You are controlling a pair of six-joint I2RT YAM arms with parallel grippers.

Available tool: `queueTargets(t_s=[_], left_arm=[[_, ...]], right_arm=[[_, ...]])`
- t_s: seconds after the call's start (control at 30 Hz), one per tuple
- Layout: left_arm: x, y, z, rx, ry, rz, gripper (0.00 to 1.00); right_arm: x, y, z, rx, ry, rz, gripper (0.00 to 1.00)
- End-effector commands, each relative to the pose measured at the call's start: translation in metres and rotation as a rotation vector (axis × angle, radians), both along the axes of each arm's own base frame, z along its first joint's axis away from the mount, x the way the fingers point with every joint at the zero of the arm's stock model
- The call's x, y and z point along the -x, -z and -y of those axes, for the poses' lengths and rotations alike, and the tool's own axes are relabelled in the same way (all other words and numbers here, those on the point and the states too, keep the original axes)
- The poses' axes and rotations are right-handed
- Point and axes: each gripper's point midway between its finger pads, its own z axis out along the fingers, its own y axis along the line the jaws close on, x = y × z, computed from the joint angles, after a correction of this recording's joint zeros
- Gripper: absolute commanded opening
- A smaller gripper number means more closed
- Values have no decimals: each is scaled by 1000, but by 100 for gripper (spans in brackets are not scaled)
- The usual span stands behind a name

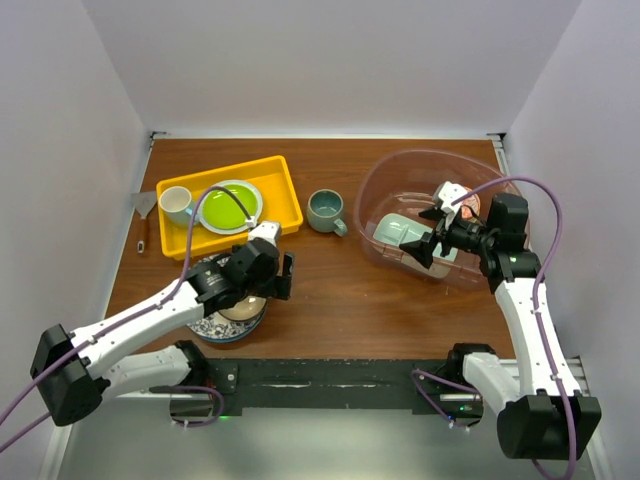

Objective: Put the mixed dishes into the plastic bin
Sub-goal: Pick up the bowl from the center of the board.

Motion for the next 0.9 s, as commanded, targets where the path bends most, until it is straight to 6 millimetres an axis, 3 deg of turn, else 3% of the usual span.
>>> queueTargets(t_s=[0.0, 0.13, 0.37, 0.4, 0.6, 0.87], left_arm=[[11, 12, -8, -13, -105, -59, 87], [14, 27, -9, -47, -108, -82, 59], [17, 37, -23, -258, -147, -71, 47], [17, 38, -24, -275, -150, -71, 39], [19, 34, -34, -401, -174, -46, 12], [15, 9, -15, -371, -70, -1, 0]], right_arm=[[-3, -6, 2, 12, 0, 26, 98], [-4, -4, 2, 14, 1, 23, 98], [-3, -4, 2, 15, 0, 23, 98], [-3, -4, 2, 16, 1, 22, 98], [-3, -3, 2, 17, -1, 23, 98], [-3, -3, 2, 20, -3, 24, 98]])
